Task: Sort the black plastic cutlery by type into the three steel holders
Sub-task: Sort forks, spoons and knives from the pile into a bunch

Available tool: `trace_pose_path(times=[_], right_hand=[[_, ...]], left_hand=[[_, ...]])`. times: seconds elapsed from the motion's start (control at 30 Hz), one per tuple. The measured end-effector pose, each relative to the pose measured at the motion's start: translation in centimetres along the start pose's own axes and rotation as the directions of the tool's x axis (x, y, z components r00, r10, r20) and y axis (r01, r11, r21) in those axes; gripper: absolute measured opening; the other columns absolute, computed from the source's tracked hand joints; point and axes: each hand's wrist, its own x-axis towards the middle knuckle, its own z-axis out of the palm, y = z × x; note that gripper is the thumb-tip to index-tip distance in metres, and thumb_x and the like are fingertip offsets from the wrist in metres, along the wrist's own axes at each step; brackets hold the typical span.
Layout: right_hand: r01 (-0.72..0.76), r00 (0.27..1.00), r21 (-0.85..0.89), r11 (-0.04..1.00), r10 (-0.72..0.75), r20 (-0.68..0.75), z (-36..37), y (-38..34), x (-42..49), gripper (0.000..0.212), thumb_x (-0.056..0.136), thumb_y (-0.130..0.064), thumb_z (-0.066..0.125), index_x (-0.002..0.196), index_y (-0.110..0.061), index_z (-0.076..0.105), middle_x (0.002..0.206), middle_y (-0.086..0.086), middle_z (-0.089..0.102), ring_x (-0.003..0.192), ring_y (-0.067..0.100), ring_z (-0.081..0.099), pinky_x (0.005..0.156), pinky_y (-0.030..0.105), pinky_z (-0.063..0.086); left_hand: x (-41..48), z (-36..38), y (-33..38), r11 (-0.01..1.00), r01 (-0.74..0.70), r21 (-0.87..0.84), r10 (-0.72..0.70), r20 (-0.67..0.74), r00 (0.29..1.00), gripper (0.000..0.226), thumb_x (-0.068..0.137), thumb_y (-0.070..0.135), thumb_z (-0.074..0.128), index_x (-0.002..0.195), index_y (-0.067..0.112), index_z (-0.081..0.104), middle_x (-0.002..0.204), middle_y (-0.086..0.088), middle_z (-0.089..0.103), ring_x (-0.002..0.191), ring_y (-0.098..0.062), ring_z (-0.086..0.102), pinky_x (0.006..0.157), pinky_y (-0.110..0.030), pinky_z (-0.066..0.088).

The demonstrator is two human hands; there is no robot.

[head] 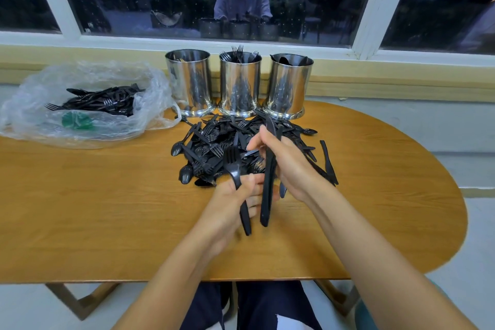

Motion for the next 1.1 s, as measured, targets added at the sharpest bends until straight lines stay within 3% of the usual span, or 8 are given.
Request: trace_pose_path(times=[0.07,0.13,0.27,0.37,0.5,0.6,0.73,1.1], right_hand=[[0.044,0.998,-0.165,0.985,-0.051,-0.037,0.3,0.2,0.1,0.047,0.103,-0.041,0.035,0.074,-0.012,0.06,0.066,-0.021,0.056,0.067,-0.009,0.051,0.077,0.013,0.037],[0.06,0.996,-0.27,0.961,-0.075,-0.044,0.1,0.5,0.3,0.048,0.102,-0.045,0.037,0.078,-0.009,0.059,0.066,-0.007,0.048,0.061,0.003,0.049,0.069,0.021,0.04],[0.075,0.989,-0.274,0.959,-0.107,-0.103,-0.8,0.9,0.6,0.027,0.099,-0.032,0.049,0.081,-0.013,0.056,0.048,-0.015,0.04,0.043,0.002,0.036,0.052,0.018,0.03],[0.104,0.994,-0.211,0.972,-0.112,-0.022,-1.1,1.3,0.7,0.02,0.101,-0.027,0.048,0.085,-0.016,0.055,0.055,-0.008,0.034,0.04,0.005,0.029,0.043,0.017,0.026],[0.053,0.998,-0.181,0.982,-0.048,0.028,-3.2,1.7,1.7,0.018,0.098,-0.03,0.053,0.104,-0.014,0.061,0.066,0.0,0.047,0.047,0.009,0.037,0.043,0.019,0.029],[-0.021,0.978,-0.271,0.962,-0.036,-0.204,-6.8,2.8,3.1,0.015,0.096,-0.026,0.058,0.106,-0.017,0.063,0.072,-0.004,0.057,0.054,0.006,0.047,0.047,0.015,0.037],[-0.243,0.911,-0.514,0.822,0.012,-0.412,-11.1,5.9,4.8,0.004,0.091,-0.016,0.065,0.094,-0.013,0.064,0.082,0.001,0.063,0.083,0.021,0.062,0.07,0.027,0.045],[-0.321,0.903,-0.633,0.705,0.026,-0.429,-11.1,9.1,9.2,0.026,0.087,-0.016,0.072,0.11,-0.014,0.06,0.082,0.001,0.063,0.082,0.016,0.059,0.075,0.032,0.051]], left_hand=[[0.0,0.5,-0.1,1.0,0.018,0.017,-0.018,-0.018,1.0,0.03,0.104,0.025,0.042,0.114,0.01,0.065,0.097,-0.009,0.075,0.092,-0.022,0.072,0.086,-0.035,0.057],[0.3,0.4,-0.4,0.994,0.022,0.104,-0.014,-0.076,0.997,0.029,0.104,0.023,0.043,0.099,0.008,0.067,0.082,-0.004,0.071,0.075,-0.018,0.068,0.079,-0.033,0.057],[0.8,0.1,-0.5,0.979,0.008,0.204,0.015,-0.109,0.994,0.027,0.105,0.017,0.041,0.102,0.013,0.068,0.073,0.002,0.062,0.063,-0.008,0.057,0.064,-0.023,0.052],[1.3,0.2,-0.2,0.98,0.013,0.197,-0.003,-0.047,0.999,0.027,0.106,0.016,0.039,0.109,0.01,0.065,0.083,-0.002,0.069,0.069,-0.011,0.064,0.068,-0.025,0.056],[2.9,0.3,0.2,0.982,0.001,0.187,0.004,-0.028,1.0,0.027,0.106,0.014,0.037,0.112,0.006,0.062,0.068,0.002,0.061,0.056,-0.011,0.051,0.057,-0.024,0.048],[4.6,-0.3,0.9,0.998,0.046,0.038,-0.041,-0.131,0.99,0.026,0.106,0.013,0.037,0.111,0.005,0.061,0.065,0.002,0.055,0.053,-0.011,0.046,0.053,-0.023,0.044],[7.4,-1.3,1.9,0.991,0.041,-0.125,-0.064,-0.189,0.98,0.026,0.107,0.015,0.036,0.11,0.006,0.061,0.071,-0.001,0.056,0.056,-0.013,0.05,0.052,-0.024,0.048],[14.1,-2.1,2.0,0.98,0.033,-0.198,-0.071,-0.187,0.98,0.026,0.106,0.017,0.039,0.115,0.004,0.06,0.073,-0.003,0.058,0.056,-0.014,0.053,0.055,-0.027,0.05]])
